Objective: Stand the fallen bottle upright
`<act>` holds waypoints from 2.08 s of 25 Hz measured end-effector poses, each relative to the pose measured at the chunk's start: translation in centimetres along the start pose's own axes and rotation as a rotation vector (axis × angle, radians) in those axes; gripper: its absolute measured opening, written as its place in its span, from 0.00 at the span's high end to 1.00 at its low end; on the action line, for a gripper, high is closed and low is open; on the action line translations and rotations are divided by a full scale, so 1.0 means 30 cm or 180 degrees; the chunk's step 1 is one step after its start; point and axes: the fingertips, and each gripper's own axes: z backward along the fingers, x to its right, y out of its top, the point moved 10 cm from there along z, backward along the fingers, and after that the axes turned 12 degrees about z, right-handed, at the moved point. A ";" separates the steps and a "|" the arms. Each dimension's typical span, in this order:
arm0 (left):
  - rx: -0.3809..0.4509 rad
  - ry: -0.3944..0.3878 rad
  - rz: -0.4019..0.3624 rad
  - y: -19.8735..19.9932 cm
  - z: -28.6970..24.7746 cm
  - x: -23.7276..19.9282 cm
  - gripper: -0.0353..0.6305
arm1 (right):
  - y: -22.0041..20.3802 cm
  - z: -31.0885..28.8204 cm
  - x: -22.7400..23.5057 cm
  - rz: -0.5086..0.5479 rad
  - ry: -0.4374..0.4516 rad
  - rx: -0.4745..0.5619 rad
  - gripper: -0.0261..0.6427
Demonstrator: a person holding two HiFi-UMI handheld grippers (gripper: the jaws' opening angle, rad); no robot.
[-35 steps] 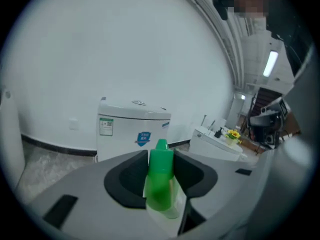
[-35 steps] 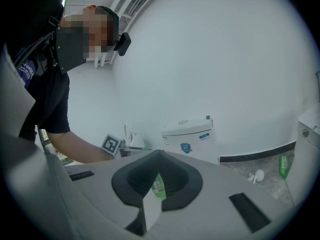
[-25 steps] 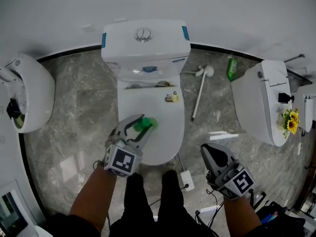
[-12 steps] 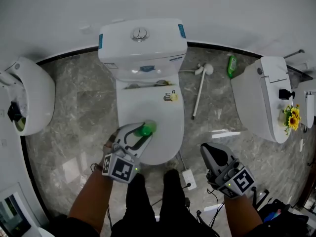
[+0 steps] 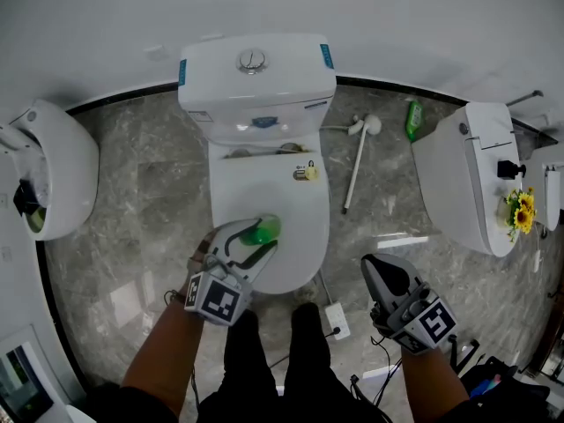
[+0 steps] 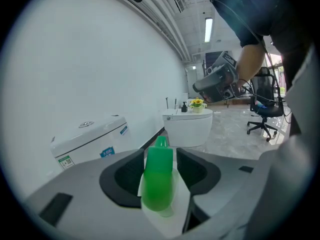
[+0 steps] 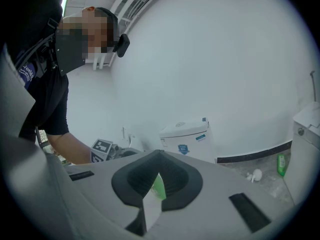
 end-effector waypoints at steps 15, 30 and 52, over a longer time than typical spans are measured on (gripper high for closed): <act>0.0529 0.0025 0.0460 0.073 0.160 -0.061 0.44 | 0.075 0.022 -0.065 0.0120 0.0017 0.0028 0.96; 0.1240 0.0120 0.2072 0.512 0.917 -0.023 0.94 | 0.652 0.255 -0.251 0.0339 0.0120 0.0179 0.96; 0.1859 0.0322 0.2430 0.754 1.491 0.113 0.94 | 1.113 0.438 -0.484 0.0164 0.0087 0.0532 0.96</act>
